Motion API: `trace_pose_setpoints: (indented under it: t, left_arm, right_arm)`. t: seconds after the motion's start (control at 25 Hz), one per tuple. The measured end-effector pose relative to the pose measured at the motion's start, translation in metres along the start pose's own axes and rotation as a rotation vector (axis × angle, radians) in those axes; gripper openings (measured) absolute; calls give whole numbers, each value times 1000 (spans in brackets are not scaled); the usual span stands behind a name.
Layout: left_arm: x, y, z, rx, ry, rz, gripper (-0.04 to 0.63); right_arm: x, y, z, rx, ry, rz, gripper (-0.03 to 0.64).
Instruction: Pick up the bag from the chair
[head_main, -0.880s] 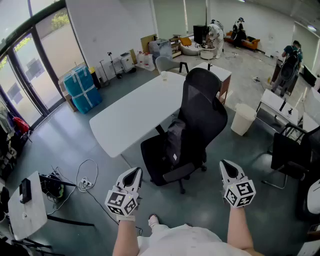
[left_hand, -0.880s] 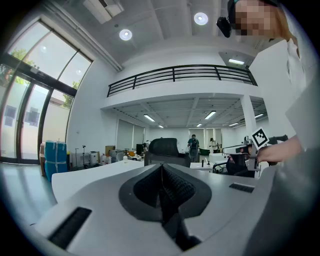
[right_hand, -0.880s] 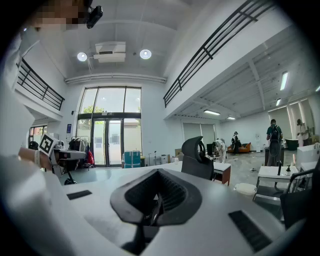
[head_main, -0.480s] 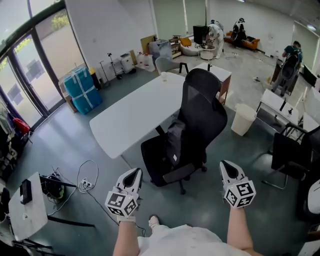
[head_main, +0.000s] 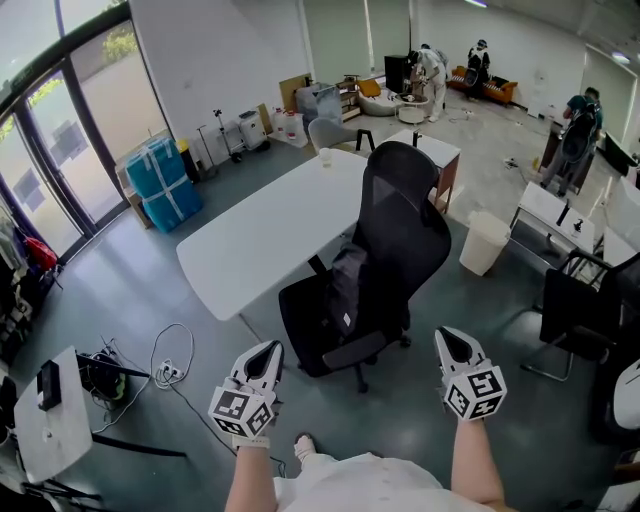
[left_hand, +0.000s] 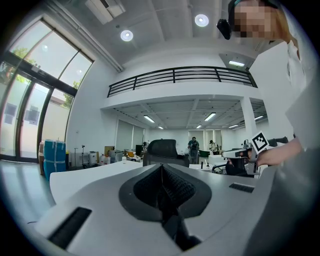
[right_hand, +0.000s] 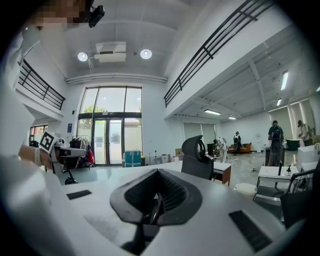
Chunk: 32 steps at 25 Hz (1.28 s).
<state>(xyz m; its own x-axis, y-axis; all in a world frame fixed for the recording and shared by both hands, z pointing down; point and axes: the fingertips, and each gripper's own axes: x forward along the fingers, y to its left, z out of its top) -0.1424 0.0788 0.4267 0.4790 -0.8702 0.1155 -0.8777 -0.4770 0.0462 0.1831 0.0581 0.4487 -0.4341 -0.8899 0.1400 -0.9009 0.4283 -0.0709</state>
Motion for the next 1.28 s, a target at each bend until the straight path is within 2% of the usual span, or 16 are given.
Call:
trace_pose_setpoints:
  t: [1.28]
  left_arm:
    - [9, -17, 0, 1, -5, -23, 25]
  right_arm:
    - [-16, -14, -4, 12, -8, -1, 20]
